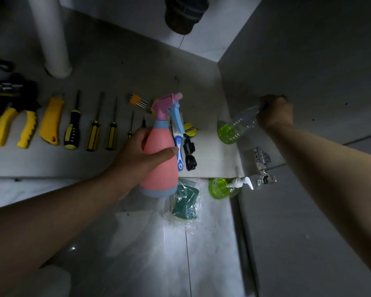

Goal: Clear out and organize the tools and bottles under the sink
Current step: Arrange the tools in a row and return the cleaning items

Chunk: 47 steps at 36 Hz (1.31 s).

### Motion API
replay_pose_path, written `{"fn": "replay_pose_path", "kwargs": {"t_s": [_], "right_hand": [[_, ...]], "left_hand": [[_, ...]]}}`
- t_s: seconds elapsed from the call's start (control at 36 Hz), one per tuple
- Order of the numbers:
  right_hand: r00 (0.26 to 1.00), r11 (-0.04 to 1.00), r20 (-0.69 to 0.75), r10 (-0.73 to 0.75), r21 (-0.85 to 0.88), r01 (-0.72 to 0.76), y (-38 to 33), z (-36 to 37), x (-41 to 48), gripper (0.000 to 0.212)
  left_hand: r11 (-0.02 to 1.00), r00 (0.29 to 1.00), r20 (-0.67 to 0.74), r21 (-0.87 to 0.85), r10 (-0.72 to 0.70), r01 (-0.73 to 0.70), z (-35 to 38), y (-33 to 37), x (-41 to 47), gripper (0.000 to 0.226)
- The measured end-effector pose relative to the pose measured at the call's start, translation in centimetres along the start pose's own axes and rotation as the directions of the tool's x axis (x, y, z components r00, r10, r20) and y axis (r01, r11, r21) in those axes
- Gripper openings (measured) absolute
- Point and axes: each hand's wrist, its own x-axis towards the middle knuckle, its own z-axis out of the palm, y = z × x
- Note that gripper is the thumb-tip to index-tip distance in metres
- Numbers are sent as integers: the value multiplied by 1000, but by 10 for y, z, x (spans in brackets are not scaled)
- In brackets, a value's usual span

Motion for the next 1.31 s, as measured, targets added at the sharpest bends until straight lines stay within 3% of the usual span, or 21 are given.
{"fn": "replay_pose_path", "kwargs": {"t_s": [0.08, 0.22, 0.31, 0.36, 0.42, 0.47, 0.53, 0.56, 0.61, 0.75, 0.89, 1.03, 1.19, 1.31], "right_hand": [[1000, 1000, 1, 8, -27, -8, 2, 0, -4, 35], [999, 999, -3, -43, 33, 43, 10, 1, -14, 46], [994, 998, -104, -42, 51, 48, 14, 5, -34, 55], [990, 997, -137, -40, 66, 50, 13, 8, -54, 46], [998, 984, 2, -60, 171, 59, 6, 11, -75, 26], [946, 880, 307, -107, 471, -54, -4, 12, -102, 20], [792, 682, 571, -218, 669, -295, -16, 12, -131, 33], [733, 607, 621, -277, 705, -367, -20, 14, -144, 40], [708, 508, 609, -358, 763, -400, -31, 21, -165, 46], [859, 278, 433, -272, 890, -361, -62, 33, -188, 29], [933, 294, 336, -132, 912, -286, -66, 34, -178, 16], [961, 364, 268, -66, 903, -227, -57, 31, -155, 23], [986, 510, 106, 130, 846, -158, -37, 41, -103, 37], [978, 558, 47, 205, 815, -156, -34, 56, -80, 40]], "left_hand": [[1000, 1000, 25, 5, 6, -6, 4, 3, -1, 68], [1000, 997, 76, 19, 9, -10, 11, 8, -7, 53], [1000, 997, 71, 21, 14, -16, 13, 8, -10, 45], [999, 998, 61, 32, 21, -23, 15, 9, -12, 50], [997, 998, 58, 68, 35, -39, 16, 10, -14, 54], [992, 997, 61, 114, 44, -51, 19, 10, -16, 53], [986, 996, 70, 154, 50, -60, 24, 10, -17, 53], [983, 995, 77, 173, 56, -69, 27, 10, -18, 55], [971, 992, 94, 216, 83, -102, 32, 12, -20, 56], [934, 985, 91, 313, 148, -170, 41, 14, -21, 54], [895, 981, 91, 402, 174, -196, 47, 17, -16, 71], [864, 960, 143, 419, 240, -279, 48, 18, -6, 83], [863, 950, 64, 402, 307, -306, 33, 0, -5, 43], [857, 943, 74, 398, 325, -326, 24, -8, -8, 31]]}}
